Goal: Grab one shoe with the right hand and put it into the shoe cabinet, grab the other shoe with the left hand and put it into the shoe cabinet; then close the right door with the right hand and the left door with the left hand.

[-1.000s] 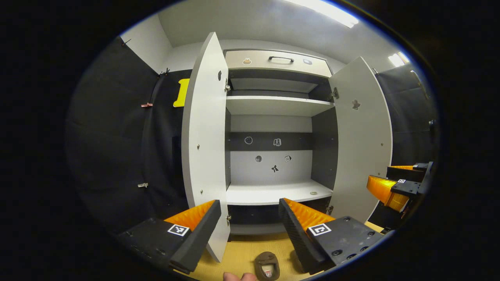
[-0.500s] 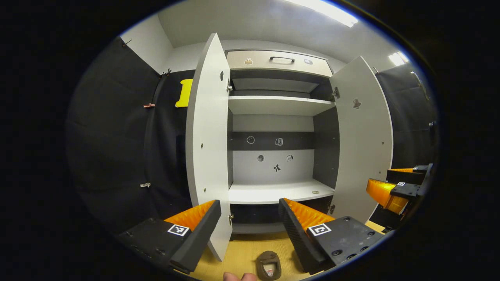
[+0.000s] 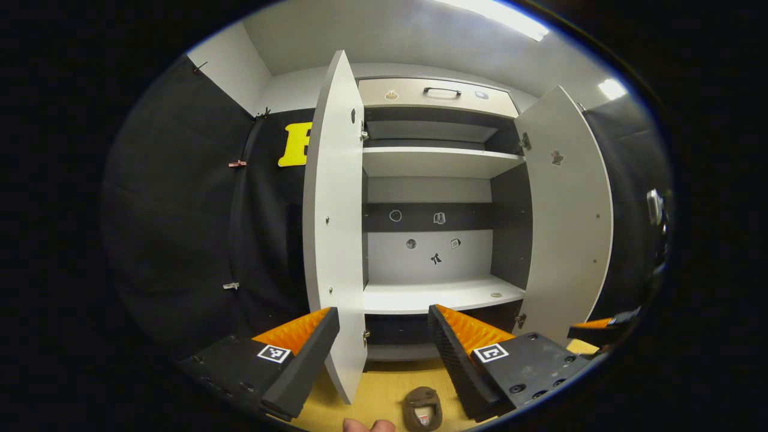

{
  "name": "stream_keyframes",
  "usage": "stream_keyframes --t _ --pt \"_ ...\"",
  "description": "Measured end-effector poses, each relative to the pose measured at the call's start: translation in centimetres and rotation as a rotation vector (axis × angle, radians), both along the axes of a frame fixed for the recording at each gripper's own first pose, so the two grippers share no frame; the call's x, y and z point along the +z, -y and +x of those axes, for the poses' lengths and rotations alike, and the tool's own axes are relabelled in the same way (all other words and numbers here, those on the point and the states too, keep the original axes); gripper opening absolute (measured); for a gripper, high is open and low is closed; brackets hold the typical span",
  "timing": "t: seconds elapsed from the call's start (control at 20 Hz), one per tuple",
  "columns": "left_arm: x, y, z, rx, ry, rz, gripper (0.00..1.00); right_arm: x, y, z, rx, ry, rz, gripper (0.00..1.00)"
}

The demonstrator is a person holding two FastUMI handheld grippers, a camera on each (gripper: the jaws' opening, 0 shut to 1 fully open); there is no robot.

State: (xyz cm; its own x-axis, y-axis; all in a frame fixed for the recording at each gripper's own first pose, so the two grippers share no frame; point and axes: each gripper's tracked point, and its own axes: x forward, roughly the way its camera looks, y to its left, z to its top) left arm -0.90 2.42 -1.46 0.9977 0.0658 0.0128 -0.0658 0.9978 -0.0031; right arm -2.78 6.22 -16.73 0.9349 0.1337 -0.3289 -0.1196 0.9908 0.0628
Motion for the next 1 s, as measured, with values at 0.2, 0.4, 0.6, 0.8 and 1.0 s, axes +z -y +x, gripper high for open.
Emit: stream_keyframes --t 0.2,0.4,0.6,0.8,1.0 --pt "-1.5 -0.2 -0.1 0.014 -0.015 0.016 0.95 -8.0 -1.4 -0.8 0.040 -0.137 0.004 0.98" --pt "-3.9 0.0 0.2 0.022 -0.056 0.009 0.95 -14.5 -2.1 -0.2 0.053 -0.240 0.006 0.99" --pt "-5.8 -0.1 0.7 0.030 -0.084 0.003 0.95 -20.7 -2.4 0.7 0.035 -0.366 0.042 0.99" --pt "-7.0 -0.7 1.0 0.041 -0.104 0.007 0.95 -26.3 -2.5 1.0 0.004 -0.489 0.051 1.00" --pt "-8.3 -1.4 1.3 0.040 -0.129 0.011 0.95 -29.3 -3.3 3.1 -0.018 -0.539 0.052 0.93"
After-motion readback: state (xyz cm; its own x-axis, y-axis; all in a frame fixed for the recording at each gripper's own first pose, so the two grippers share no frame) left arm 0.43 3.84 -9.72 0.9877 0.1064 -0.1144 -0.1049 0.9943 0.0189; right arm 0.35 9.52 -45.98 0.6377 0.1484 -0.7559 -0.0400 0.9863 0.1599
